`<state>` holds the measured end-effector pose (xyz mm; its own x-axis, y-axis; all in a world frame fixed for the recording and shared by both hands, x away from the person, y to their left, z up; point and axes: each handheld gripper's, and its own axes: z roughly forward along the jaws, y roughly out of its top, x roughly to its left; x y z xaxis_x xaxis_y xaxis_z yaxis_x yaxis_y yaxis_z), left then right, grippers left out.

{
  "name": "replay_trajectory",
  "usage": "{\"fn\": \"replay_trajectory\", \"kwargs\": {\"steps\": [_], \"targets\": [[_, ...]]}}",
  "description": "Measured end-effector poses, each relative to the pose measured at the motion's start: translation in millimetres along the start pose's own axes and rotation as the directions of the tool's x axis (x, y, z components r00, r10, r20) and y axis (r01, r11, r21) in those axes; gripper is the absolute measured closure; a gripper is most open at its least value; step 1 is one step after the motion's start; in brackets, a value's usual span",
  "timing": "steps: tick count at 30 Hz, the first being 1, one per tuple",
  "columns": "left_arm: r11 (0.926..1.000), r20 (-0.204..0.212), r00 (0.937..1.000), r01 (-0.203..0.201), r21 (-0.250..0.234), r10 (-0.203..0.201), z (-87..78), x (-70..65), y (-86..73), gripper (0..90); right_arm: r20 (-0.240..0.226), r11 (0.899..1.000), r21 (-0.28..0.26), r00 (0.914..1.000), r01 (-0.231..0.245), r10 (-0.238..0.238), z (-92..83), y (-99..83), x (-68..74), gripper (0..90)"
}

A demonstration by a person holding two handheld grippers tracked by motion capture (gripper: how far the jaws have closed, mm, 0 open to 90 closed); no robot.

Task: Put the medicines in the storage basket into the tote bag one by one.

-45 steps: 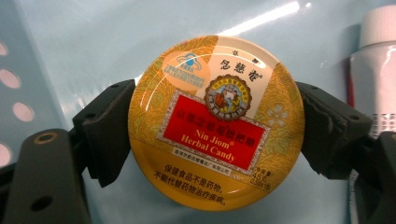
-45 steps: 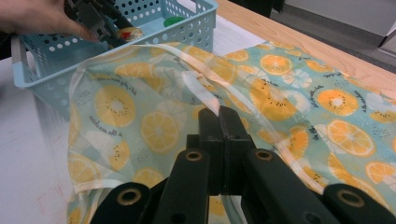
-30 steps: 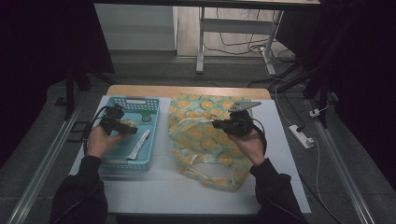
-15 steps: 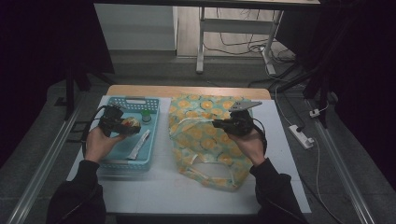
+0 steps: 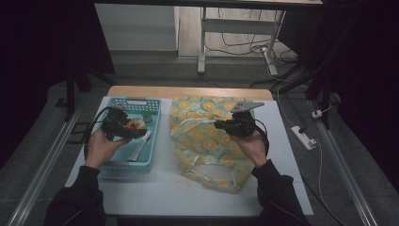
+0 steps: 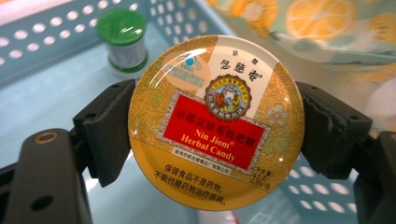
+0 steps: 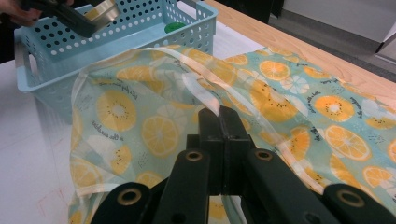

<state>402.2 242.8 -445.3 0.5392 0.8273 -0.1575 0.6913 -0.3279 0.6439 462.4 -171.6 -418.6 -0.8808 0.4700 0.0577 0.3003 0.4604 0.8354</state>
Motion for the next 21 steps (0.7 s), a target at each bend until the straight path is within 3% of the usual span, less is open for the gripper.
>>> {"fn": "replay_trajectory", "kwargs": {"steps": [12,21], "targets": [[0.9967,0.067,0.9947,-0.076,-0.026,0.078,-10.2,-31.9,6.4,20.3,0.006,1.0,0.0,1.0,-0.003,0.003,-0.5,-0.1,-0.7,89.9],[0.9903,0.136,0.9813,-0.133,-0.039,0.137,-9.7,-61.3,13.0,20.3,0.009,1.0,0.001,1.0,-0.002,0.002,-0.6,-0.1,-0.6,90.0]]}}
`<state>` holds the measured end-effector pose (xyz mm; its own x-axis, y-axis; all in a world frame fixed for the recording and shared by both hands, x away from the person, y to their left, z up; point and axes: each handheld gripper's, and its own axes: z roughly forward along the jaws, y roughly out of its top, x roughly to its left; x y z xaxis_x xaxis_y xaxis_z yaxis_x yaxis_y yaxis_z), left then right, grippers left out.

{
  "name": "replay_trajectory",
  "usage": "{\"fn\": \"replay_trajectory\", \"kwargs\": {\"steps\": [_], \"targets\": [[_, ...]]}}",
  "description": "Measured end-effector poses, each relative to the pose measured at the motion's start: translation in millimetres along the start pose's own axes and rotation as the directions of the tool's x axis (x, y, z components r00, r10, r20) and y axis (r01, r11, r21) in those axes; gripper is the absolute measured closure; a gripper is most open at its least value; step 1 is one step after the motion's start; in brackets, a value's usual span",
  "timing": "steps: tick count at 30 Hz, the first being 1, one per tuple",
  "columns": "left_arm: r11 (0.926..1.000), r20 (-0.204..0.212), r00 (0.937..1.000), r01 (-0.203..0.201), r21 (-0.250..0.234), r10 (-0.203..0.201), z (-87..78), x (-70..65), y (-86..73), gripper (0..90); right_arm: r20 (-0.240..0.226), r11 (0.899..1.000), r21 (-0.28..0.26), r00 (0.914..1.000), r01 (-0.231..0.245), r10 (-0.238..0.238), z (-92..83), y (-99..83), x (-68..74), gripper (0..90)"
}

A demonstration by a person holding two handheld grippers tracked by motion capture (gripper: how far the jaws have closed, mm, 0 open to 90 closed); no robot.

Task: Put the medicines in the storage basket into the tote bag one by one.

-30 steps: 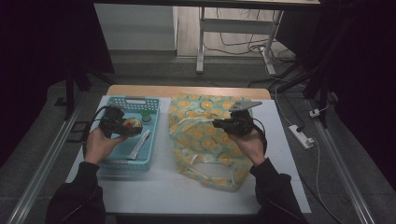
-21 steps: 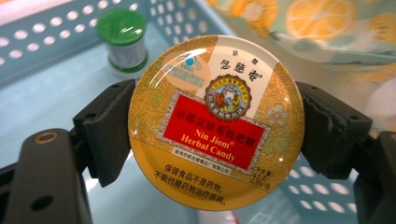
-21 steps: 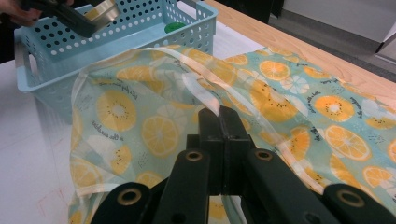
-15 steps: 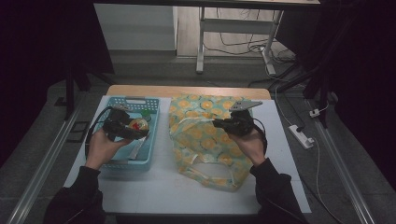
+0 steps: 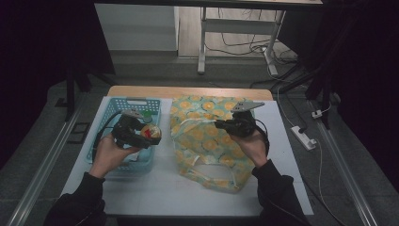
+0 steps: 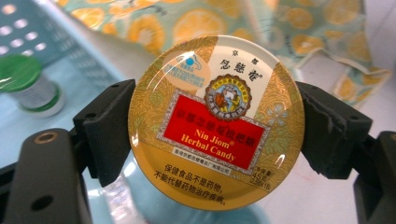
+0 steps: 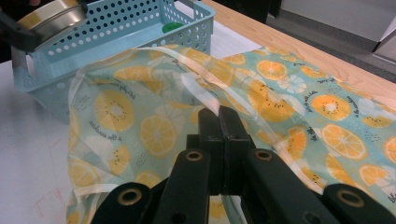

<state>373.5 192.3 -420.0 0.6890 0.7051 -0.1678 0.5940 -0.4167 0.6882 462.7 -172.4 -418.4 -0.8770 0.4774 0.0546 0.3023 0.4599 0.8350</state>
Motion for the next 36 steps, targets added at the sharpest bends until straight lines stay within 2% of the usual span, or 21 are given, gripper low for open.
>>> {"fn": "replay_trajectory", "kwargs": {"steps": [8,11,16,23,29,36], "targets": [[0.9984,0.042,0.9975,-0.056,-0.003,0.056,8.6,-20.4,11.6,20.4,0.002,1.0,0.0,1.0,0.002,-0.002,-0.3,0.1,-0.1,90.0],[0.9973,0.075,0.9944,-0.073,-0.01,0.074,13.4,-29.2,17.1,20.3,0.003,1.0,0.0,1.0,0.005,-0.005,-0.1,0.0,0.0,90.0],[0.993,0.098,0.9882,-0.118,-0.003,0.117,24.4,-43.6,29.7,20.3,0.007,1.0,0.003,0.9999,0.008,-0.008,0.5,-0.2,0.1,90.0],[0.9912,0.124,0.9835,-0.132,0.002,0.131,43.8,-50.4,41.8,20.3,0.009,1.0,-0.002,0.9999,0.009,-0.009,-0.2,0.4,0.4,90.0],[0.9862,0.15,0.9758,-0.164,0.023,0.159,62.7,-60.4,53.3,20.3,0.013,1.0,-0.007,0.9999,0.008,-0.008,-0.7,0.9,0.1,90.0],[0.9824,0.167,0.9705,-0.183,0.039,0.174,83.9,-65.2,66.2,20.3,0.015,1.0,-0.016,0.9999,0.008,-0.008,-1.7,1.6,0.2,90.0]]}}
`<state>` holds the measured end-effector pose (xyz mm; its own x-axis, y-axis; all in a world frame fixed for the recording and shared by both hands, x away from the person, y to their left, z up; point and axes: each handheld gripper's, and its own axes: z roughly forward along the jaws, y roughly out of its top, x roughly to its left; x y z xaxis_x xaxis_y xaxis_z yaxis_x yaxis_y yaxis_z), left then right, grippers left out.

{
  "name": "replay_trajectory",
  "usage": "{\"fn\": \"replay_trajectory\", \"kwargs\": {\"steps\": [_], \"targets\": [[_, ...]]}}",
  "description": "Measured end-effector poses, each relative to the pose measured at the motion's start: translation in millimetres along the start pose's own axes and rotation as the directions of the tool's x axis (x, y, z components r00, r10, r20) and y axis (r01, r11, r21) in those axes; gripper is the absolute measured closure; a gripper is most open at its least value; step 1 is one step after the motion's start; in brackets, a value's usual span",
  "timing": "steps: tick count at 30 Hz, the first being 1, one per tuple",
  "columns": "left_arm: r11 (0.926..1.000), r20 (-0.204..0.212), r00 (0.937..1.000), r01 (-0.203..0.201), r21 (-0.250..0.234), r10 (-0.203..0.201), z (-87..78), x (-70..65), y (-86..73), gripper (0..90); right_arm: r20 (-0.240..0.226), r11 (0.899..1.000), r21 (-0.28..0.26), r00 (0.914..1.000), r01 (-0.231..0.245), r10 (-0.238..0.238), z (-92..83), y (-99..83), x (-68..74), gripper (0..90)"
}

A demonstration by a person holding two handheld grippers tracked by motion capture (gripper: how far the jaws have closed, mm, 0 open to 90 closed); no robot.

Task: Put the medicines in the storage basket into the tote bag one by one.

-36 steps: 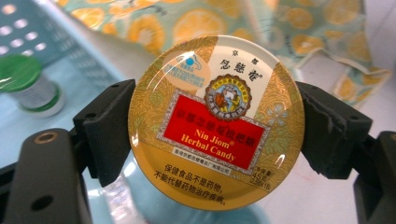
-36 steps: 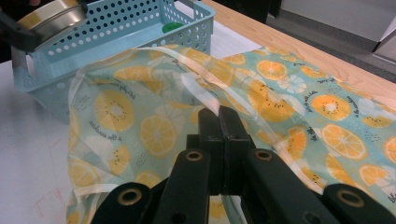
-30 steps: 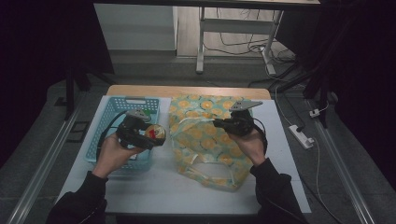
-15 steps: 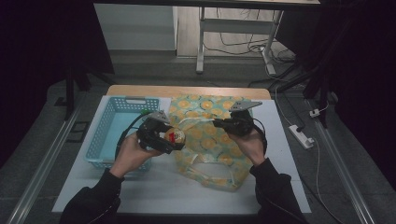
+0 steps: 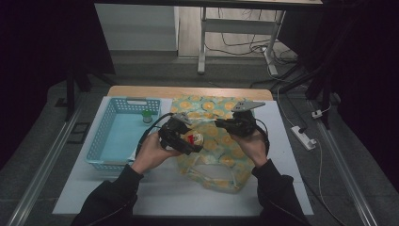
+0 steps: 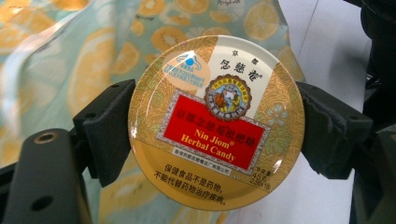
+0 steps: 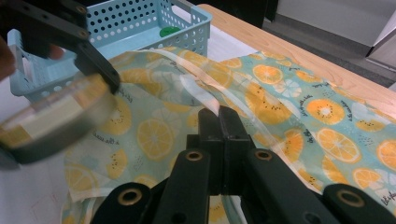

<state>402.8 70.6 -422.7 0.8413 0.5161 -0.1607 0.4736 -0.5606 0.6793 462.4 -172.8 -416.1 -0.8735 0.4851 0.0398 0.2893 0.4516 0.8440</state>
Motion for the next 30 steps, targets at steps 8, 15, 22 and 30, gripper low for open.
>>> {"fn": "replay_trajectory", "kwargs": {"steps": [8,15,22,30], "targets": [[0.9995,-0.001,1.0,-0.006,0.03,0.006,26.0,1.3,15.1,20.3,0.001,1.0,-0.011,1.0,-0.003,0.003,-1.5,1.5,-0.5,90.0],[0.999,0.0,0.9999,0.012,0.043,-0.012,45.4,8.5,23.2,20.3,0.003,1.0,-0.012,1.0,-0.006,0.006,-1.2,1.9,-0.9,90.0],[0.9986,-0.015,0.9997,0.019,0.048,-0.019,59.5,12.9,28.9,20.3,0.006,1.0,-0.01,0.9999,-0.01,0.01,0.2,1.1,-1.9,90.0],[0.9973,-0.052,0.9982,0.032,0.066,-0.029,76.7,23.8,33.0,20.3,0.009,1.0,-0.002,0.9999,-0.009,0.009,3.3,0.2,-1.2,90.0]]}}
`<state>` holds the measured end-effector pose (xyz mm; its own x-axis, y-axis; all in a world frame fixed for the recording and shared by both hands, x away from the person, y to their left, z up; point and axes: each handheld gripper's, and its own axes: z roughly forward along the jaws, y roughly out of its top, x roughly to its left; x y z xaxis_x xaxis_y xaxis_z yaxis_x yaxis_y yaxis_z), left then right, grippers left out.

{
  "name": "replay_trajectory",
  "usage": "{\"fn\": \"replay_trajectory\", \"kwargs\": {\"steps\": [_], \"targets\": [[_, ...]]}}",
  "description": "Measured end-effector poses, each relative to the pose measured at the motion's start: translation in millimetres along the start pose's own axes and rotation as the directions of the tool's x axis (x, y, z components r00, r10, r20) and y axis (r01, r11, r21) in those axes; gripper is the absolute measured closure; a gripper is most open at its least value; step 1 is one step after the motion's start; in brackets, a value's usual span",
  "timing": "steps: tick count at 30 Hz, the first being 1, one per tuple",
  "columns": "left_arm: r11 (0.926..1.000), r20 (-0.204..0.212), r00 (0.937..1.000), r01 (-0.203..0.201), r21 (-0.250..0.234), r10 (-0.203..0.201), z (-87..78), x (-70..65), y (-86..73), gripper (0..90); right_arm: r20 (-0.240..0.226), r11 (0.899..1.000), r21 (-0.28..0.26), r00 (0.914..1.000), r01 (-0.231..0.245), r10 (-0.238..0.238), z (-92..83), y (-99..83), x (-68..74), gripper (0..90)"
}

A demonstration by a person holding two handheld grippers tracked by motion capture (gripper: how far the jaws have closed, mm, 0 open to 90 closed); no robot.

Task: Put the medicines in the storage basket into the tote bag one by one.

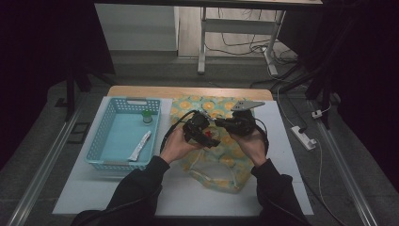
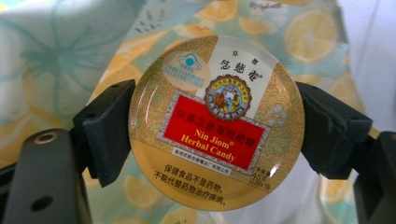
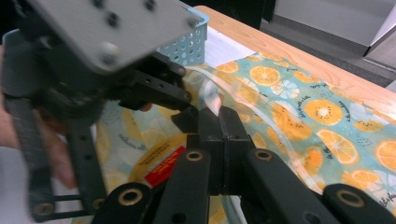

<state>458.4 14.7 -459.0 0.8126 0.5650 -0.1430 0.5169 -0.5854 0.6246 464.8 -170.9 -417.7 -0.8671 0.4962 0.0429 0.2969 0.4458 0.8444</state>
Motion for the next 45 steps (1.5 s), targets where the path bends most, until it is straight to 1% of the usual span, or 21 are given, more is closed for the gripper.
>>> {"fn": "replay_trajectory", "kwargs": {"steps": [4,8,12,15,17,18,20,23,24,25,26,27,28,30,31,36,37,39,41,43,45], "targets": [[0.9999,-0.012,0.9999,0.006,0.008,-0.006,8.6,5.5,0.1,20.3,0.002,1.0,0.007,1.0,-0.002,0.002,2.1,-1.3,-0.5,90.0],[0.9999,-0.036,0.9993,0.01,0.009,-0.009,17.5,10.6,-2.7,20.3,0.009,1.0,0.016,1.0,-0.004,0.003,3.8,-2.7,-1.8,90.0],[0.9995,-0.044,0.9986,0.03,0.007,-0.029,26.9,17.1,-7.1,20.3,0.015,1.0,0.024,0.9999,-0.007,0.007,5.5,-4.2,-3.0,90.0],[0.9994,-0.052,0.9981,0.034,0.011,-0.033,32.2,21.3,-10.4,20.3,0.019,1.0,0.021,0.9998,-0.012,0.011,5.8,-4.6,-3.7,90.0],[0.9989,-0.057,0.9973,0.047,0.0,-0.047,35.3,23.4,-12.5,20.2,0.021,1.0,0.023,0.9997,-0.013,0.013,6.0,-5.2,-4.5,90.0],[0.9991,-0.054,0.9977,0.042,0.005,-0.042,36.1,25.2,-13.4,20.2,0.021,1.0,0.023,0.9997,-0.014,0.013,6.4,-5.6,-5.2,90.0],[0.9986,-0.056,0.997,0.053,-0.006,-0.053,39.6,26.4,-14.8,20.2,0.022,1.0,0.026,0.9996,-0.017,0.016,7.1,-6.3,-5.8,90.0],[0.9993,-0.067,0.9971,0.037,0.0,-0.037,43.5,28.0,-15.9,20.1,0.021,0.999,0.03,0.9997,-0.016,0.016,8.2,-7.2,-6.4,90.0],[0.9993,-0.071,0.9968,0.038,-0.004,-0.038,44.8,28.0,-16.0,20.0,0.022,0.999,0.031,0.9996,-0.02,0.019,8.3,-7.4,-6.1,90.0],[0.9987,-0.073,0.996,0.05,-0.014,-0.05,46.4,27.4,-16.0,19.9,0.021,0.999,0.031,0.9996,-0.02,0.019,8.5,-7.4,-6.1,90.0],[0.9993,-0.075,0.9965,0.038,-0.002,-0.038,46.2,28.0,-15.9,19.7,0.021,0.999,0.031,0.9996,-0.02,0.019,8.5,-7.4,-6.0,90.0],[0.9987,-0.079,0.9956,0.049,-0.012,-0.05,47.1,26.8,-15.9,19.5,0.021,0.999,0.031,0.9996,-0.02,0.019,8.4,-7.4,-6.0,90.0],[0.9985,-0.081,0.9953,0.052,-0.016,-0.053,47.1,26.1,-15.9,19.1,0.021,0.999,0.03,0.9996,-0.018,0.018,8.3,-7.3,-6.0,90.0],[0.9986,-0.074,0.996,0.048,-0.02,-0.05,44.9,26.3,-15.4,17.0,0.021,0.999,0.028,0.9996,-0.02,0.019,7.9,-7.2,-6.2,90.0],[0.9975,-0.076,0.9951,0.061,-0.035,-0.063,44.7,25.7,-15.2,15.9,0.021,0.999,0.025,0.9996,-0.021,0.02,7.8,-7.3,-6.3,90.0],[0.9966,-0.066,0.9952,0.07,-0.044,-0.072,37.2,24.1,-14.1,13.9,0.018,1.0,0.024,0.9997,-0.018,0.018,7.0,-7.2,-6.6,90.0],[0.9971,-0.063,0.9957,0.065,-0.04,-0.068,35.5,23.7,-14.4,13.0,0.018,1.0,0.024,0.9997,-0.019,0.018,6.9,-7.2,-6.6,90.0],[0.9965,-0.058,0.9955,0.073,-0.041,-0.075,33.0,22.1,-15.3,12.3,0.017,0.999,0.025,0.9997,-0.02,0.019,6.9,-7.3,-6.7,90.0],[0.9971,-0.059,0.9959,0.066,-0.037,-0.068,29.3,21.0,-16.2,12.1,0.017,1.0,0.025,0.9997,-0.019,0.019,7.0,-7.3,-6.7,90.0],[0.9964,-0.042,0.9962,0.074,-0.042,-0.076,25.5,19.9,-16.9,10.7,0.014,1.0,0.025,0.9997,-0.02,0.019,7.2,-7.3,-6.5,90.0],[0.9971,-0.027,0.9973,0.068,-0.033,-0.069,22.1,18.8,-16.7,8.2,0.013,1.0,0.025,0.9997,-0.019,0.019,7.5,-7.2,-6.0,90.0]]}}
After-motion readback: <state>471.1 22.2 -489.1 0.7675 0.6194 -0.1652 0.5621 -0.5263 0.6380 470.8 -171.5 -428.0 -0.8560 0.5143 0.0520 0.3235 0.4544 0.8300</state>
